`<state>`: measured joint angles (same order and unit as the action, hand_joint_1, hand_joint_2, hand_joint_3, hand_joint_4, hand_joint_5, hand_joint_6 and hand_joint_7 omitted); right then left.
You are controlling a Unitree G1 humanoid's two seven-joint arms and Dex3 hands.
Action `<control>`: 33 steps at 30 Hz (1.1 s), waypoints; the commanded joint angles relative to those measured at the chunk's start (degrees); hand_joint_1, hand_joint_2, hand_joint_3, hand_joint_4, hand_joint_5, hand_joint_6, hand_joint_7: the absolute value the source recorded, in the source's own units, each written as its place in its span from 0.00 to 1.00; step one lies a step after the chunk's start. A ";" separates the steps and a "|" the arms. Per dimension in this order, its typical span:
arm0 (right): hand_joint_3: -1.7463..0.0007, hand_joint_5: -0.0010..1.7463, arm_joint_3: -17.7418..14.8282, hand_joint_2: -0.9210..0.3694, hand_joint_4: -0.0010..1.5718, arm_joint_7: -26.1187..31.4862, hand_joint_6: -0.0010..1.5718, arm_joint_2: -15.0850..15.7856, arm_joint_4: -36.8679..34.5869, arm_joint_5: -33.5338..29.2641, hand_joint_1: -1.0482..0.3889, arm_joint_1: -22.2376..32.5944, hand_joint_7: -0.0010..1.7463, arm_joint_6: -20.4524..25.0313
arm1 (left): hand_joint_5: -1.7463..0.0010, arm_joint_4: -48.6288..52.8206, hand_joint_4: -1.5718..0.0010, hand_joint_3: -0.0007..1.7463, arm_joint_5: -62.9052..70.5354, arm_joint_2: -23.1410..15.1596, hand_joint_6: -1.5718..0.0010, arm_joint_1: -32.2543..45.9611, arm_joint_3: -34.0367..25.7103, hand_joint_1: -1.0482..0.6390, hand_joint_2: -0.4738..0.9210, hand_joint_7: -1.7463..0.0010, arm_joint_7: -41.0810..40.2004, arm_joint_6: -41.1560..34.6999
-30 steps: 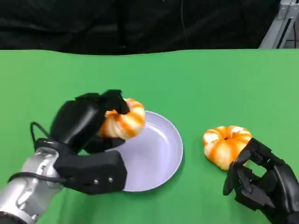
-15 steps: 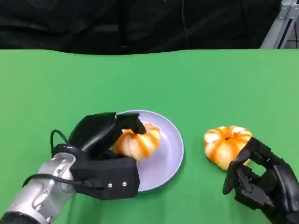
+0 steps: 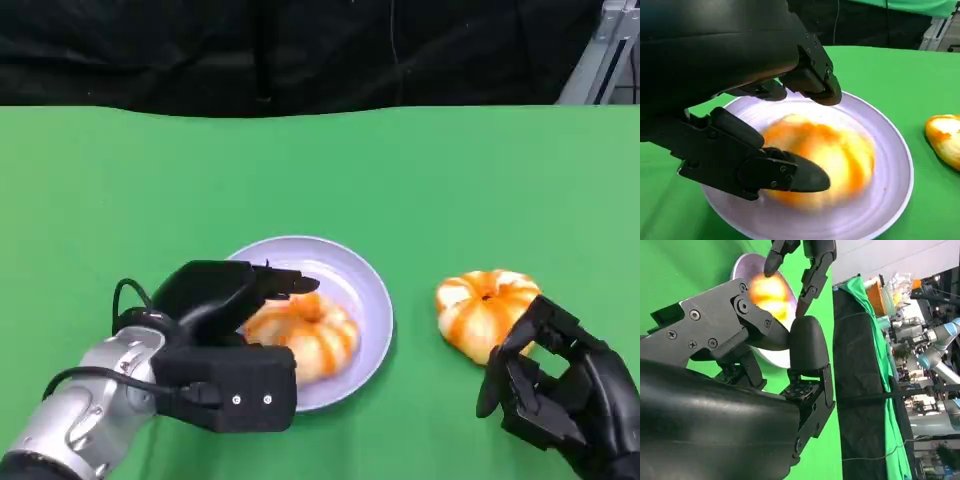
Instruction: Grasp the bread from the table and place it into the plate.
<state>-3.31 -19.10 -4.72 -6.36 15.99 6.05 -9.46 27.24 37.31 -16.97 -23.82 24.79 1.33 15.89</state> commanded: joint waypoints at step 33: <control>0.42 1.00 -0.68 0.22 0.53 0.70 0.41 0.46 -0.12 0.51 0.63 -0.46 0.95 -0.23 | 0.00 -31.48 0.45 0.68 -61.60 1.89 0.55 25.72 -29.59 0.68 0.83 0.02 28.58 -25.86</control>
<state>-3.53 -18.59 -4.74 -6.11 15.93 5.98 -9.28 -3.70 -21.02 -14.25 -0.21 -2.59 27.53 -8.42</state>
